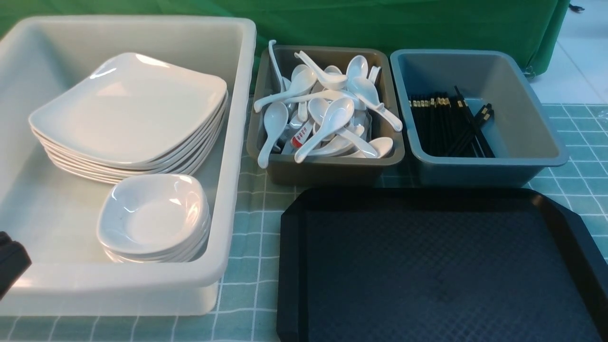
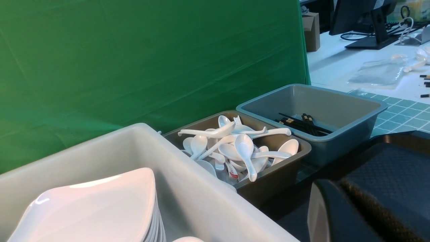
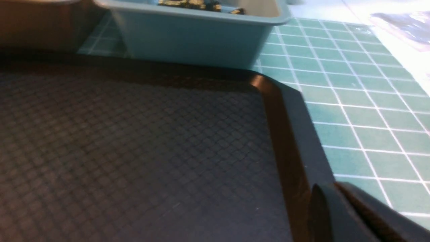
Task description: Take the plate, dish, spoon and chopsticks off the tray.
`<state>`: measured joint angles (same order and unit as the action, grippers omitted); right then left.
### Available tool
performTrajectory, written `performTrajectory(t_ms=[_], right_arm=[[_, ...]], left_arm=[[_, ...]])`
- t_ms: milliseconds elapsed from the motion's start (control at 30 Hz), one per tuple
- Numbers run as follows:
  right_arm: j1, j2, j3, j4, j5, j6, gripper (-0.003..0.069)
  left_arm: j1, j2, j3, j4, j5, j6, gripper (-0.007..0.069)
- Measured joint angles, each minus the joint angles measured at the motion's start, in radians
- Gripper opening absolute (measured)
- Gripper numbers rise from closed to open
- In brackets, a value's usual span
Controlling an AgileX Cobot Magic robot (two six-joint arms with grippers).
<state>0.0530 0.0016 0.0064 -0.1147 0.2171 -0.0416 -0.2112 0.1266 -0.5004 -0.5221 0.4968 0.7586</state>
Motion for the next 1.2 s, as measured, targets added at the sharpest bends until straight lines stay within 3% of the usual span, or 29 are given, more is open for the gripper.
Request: performTrajectory(t_ms=[100,1033,1100,1200], right_arm=[[0.0,0.0,0.0,0.042,0.0,-0.05,0.0027],[0.0,0.0,0.0,0.056,0.0,-0.03,0.0096],[0.0,0.0,0.0,0.056,0.0,-0.03,0.0101],[0.0,0.0,0.0,0.056,0.0,-0.03,0.0107]], left_arm=[[0.0,0.0,0.0,0.0,0.0,0.0,0.0013],[0.001,0.0,0.005,0.039,-0.027,-0.008,0.0017],[0.012,0.0,0.023,0.092,-0.071,-0.088,0.0017],[0.111,-0.027,0.089,0.263,-0.175,-0.329,0.0017]])
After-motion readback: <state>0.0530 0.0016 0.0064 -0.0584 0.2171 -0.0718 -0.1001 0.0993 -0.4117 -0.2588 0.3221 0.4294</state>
